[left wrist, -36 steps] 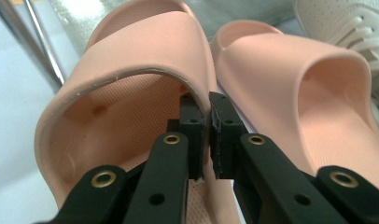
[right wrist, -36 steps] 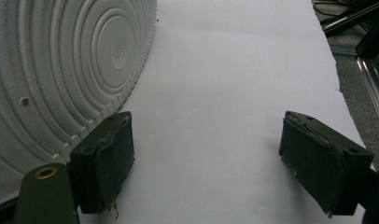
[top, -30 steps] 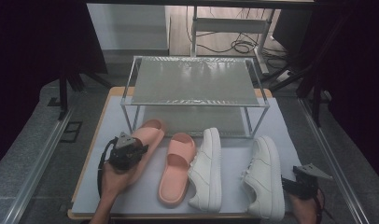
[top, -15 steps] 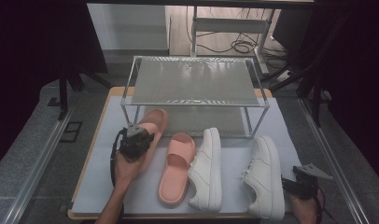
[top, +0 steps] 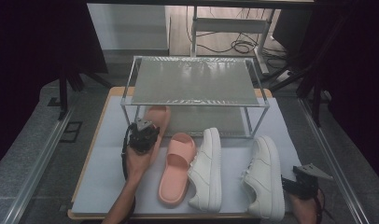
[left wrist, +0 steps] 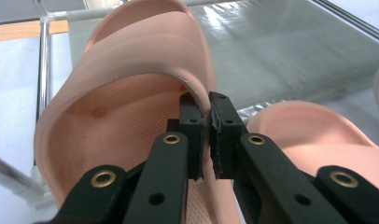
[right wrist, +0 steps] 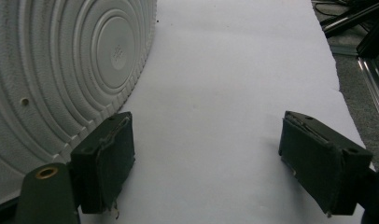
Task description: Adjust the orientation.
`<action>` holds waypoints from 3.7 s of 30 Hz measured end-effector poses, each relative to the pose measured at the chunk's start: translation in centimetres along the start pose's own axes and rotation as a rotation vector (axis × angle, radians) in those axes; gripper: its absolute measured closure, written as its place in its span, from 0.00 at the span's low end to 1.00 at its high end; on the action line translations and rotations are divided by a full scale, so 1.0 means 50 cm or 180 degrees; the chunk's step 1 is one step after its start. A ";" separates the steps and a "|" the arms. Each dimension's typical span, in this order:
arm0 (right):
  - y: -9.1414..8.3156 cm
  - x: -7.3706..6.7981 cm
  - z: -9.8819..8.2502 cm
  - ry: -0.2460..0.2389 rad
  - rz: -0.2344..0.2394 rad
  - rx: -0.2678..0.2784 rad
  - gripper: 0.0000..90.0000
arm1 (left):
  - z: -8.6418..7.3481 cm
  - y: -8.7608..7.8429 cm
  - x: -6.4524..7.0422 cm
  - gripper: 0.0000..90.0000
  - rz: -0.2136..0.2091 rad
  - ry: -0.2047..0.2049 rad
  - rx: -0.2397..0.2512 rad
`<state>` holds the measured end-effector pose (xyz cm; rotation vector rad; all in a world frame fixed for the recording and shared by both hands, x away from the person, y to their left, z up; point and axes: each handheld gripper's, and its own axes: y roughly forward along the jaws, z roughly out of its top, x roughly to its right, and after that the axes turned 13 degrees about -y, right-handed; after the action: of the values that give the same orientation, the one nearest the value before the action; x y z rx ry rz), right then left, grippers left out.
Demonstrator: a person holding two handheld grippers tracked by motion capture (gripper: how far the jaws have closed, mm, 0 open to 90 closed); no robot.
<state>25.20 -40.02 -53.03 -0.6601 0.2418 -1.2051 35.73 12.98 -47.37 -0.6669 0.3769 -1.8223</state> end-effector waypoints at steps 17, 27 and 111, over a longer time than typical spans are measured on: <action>0.000 0.001 -0.001 0.0002 0.0005 0.0009 0.20 | 0.006 0.060 0.010 0.87 0.0124 0.0038 -0.0197; 0.000 0.001 -0.001 0.0004 0.0005 0.0008 0.20 | 0.002 0.002 0.005 0.74 -0.0043 0.0116 -0.0154; 0.000 0.000 0.000 -0.0002 -0.0004 0.0003 0.20 | -0.076 -0.025 -0.051 0.99 -0.0266 0.0167 -0.0508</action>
<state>25.18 -40.02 -53.04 -0.6601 0.2402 -1.2061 33.07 15.55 -50.36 -0.7553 0.5409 -1.9055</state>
